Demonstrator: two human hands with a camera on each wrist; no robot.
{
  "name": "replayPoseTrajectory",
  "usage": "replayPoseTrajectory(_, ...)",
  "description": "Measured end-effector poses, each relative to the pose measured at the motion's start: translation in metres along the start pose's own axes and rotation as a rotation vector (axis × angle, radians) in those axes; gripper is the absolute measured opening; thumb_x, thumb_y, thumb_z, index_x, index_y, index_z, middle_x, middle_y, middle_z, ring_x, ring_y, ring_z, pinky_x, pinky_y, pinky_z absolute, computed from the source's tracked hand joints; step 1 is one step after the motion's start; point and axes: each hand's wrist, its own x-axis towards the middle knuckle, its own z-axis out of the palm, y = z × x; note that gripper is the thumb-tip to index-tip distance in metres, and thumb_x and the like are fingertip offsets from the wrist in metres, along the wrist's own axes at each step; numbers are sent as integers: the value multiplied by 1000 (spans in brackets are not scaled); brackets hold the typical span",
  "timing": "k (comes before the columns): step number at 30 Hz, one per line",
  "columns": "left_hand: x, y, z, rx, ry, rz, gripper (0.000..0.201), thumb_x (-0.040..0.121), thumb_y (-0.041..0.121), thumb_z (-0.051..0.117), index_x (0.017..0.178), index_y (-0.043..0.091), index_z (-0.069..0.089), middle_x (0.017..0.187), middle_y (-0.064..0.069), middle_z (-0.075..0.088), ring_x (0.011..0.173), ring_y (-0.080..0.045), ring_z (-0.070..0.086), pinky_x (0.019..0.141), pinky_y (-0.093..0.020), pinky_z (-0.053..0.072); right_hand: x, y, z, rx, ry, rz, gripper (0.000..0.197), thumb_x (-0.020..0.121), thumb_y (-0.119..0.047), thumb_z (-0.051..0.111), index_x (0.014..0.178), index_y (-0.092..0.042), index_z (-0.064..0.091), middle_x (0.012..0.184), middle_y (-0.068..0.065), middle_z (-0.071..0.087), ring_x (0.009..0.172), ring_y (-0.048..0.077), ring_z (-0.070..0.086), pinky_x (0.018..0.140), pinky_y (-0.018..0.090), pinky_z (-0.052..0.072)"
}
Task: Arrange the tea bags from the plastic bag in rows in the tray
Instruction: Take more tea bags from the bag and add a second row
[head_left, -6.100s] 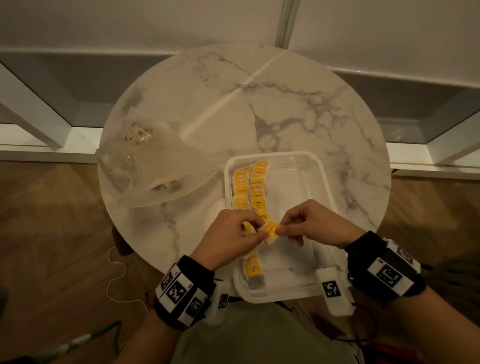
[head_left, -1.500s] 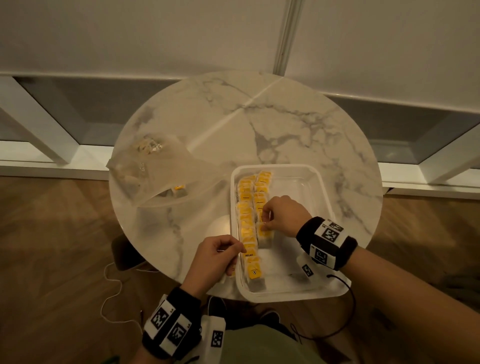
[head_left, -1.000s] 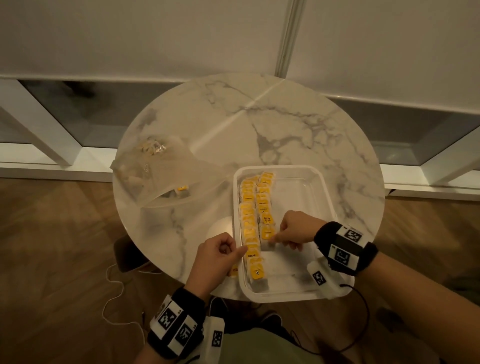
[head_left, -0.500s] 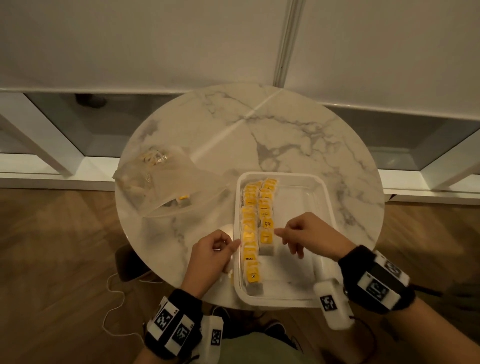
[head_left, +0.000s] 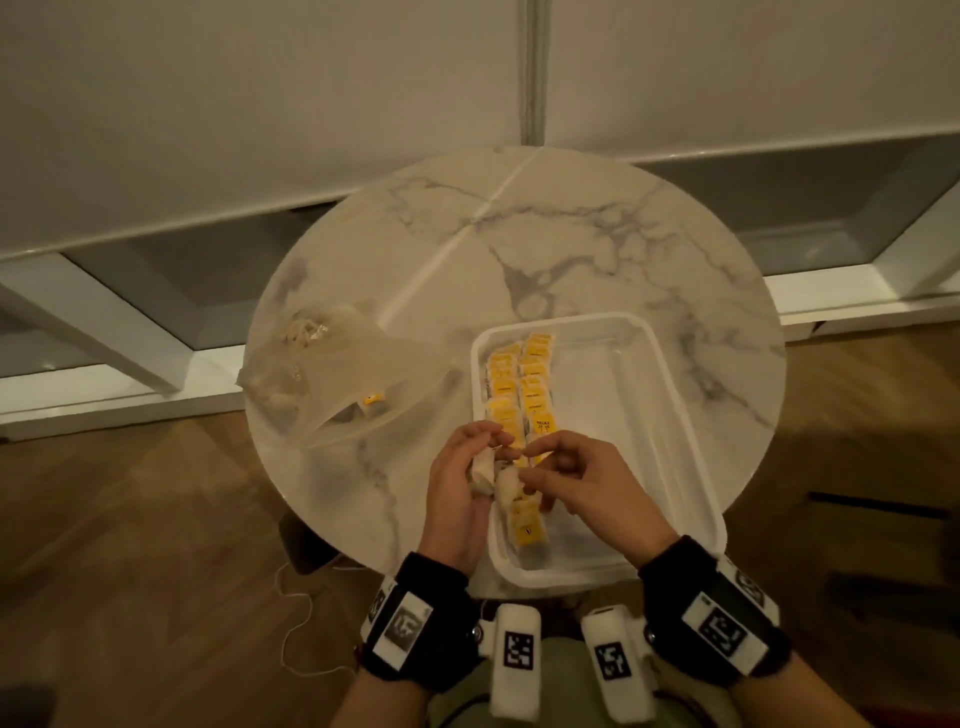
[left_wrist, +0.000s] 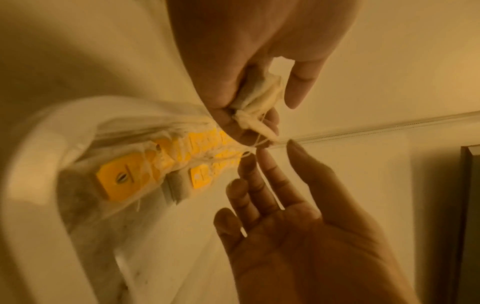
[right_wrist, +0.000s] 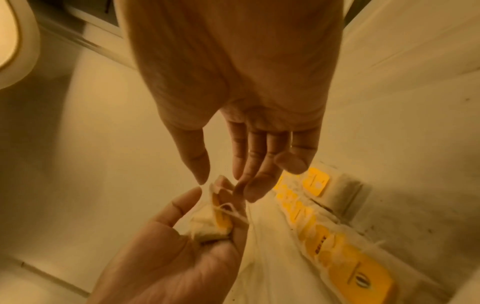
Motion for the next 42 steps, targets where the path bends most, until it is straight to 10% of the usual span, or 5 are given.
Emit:
replayPoseTrajectory(6, 0, -2, 8, 9, -30, -56, 26, 89, -9, 36, 93, 2, 59, 80, -9, 72, 77, -19, 71, 63, -28, 59, -8, 2, 2, 41, -75, -102, 27, 80, 10, 69, 101, -5, 61, 82, 12, 68, 65, 18, 62, 68, 31, 54)
replayPoseTrajectory(17, 5, -4, 5, -46, -111, -178, 25, 94, -6, 35, 100, -1, 59, 96, -19, 71, 89, -26, 70, 72, -33, 58, 7, -4, -17, -459, -13, -296, 19, 80, -1, 69, 88, -17, 74, 81, -19, 68, 70, 2, 62, 68, 12, 45)
replayPoseTrajectory(30, 12, -4, 2, -107, -142, -268, 27, 95, -6, 35, 104, -1, 60, 101, -21, 72, 89, -29, 72, 60, -37, 59, 12, -33, -53, -345, -51, -314, 17, 76, 5, 72, 75, -11, 68, 102, -4, 70, 96, 10, 64, 71, 28, 47)
replayPoseTrajectory(37, 11, -5, 3, 680, -240, 124, 23, 92, -5, 50, 86, 9, 67, 86, 0, 68, 66, -15, 55, 50, -20, 42, 13, -14, -71, -281, -101, -129, 11, 78, 8, 69, 78, -3, 70, 97, 4, 75, 93, 19, 70, 75, 32, 51)
replayPoseTrajectory(42, 7, 3, 9, 975, -464, 293, 18, 80, 34, 75, 96, 27, 71, 91, 8, 66, 92, -8, 64, 80, -25, 52, 15, -3, -72, -157, -121, -50, 11, 83, -5, 76, 81, 4, 69, 78, 22, 72, 71, 28, 70, 76, 36, 56)
